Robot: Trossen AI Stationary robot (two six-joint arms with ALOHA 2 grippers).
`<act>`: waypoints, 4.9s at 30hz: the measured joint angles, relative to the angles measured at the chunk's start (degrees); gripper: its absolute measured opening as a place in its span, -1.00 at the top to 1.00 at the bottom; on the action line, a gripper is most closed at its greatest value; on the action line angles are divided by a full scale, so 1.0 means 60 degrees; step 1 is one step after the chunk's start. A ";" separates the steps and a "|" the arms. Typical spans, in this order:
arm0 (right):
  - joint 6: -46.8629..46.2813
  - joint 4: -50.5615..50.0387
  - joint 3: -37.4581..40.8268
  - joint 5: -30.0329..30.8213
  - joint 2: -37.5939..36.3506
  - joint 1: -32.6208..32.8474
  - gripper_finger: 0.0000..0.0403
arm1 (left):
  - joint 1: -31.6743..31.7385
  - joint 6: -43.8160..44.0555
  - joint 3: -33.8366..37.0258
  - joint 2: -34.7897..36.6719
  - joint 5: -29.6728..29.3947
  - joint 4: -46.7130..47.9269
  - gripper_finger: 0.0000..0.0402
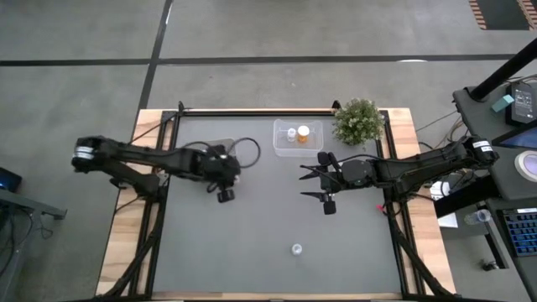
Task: Pick and place medicine bottles into bin by pill shape (circle, oval)
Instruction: Put the small pink pill bottle into the gray bin, then put the bottom big transparent pill bottle into the transparent bin
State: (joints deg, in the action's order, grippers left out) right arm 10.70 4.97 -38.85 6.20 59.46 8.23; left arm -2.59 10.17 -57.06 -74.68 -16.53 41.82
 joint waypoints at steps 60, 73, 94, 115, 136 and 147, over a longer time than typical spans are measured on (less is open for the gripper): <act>0.0066 0.0004 0.0000 0.0010 0.0000 0.0000 -0.01 | 0.3377 0.6249 0.2728 0.0467 -0.2336 0.1428 0.49; 0.0073 0.0001 0.0000 0.0011 0.0000 -0.0001 -0.01 | 0.3377 0.6179 0.2728 0.0576 -0.2299 0.1491 0.29; -0.0249 0.0004 0.0000 0.0022 0.0000 -0.0003 -0.01 | 0.3243 0.5257 0.0674 0.0611 -0.0859 0.4194 0.05; -0.3456 -0.0358 -0.0932 -0.0007 0.1437 0.2637 -0.01 | -0.1453 0.1816 -0.0181 0.0900 -0.0842 -0.2285 0.05; -0.4394 -0.4962 -0.4833 0.0747 0.5795 0.4066 -0.01 | -0.2550 0.0723 0.0076 0.0572 -0.1845 -0.4900 0.05; -0.4549 -0.4936 -0.4983 -0.0245 0.6114 0.3672 -0.01 | -0.2547 0.0671 0.0226 0.0572 -0.1884 -0.4889 0.05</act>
State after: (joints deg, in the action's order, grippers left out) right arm -16.60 -24.64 -68.75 4.73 96.14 30.26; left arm -17.87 14.19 -55.70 -71.24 -27.83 12.49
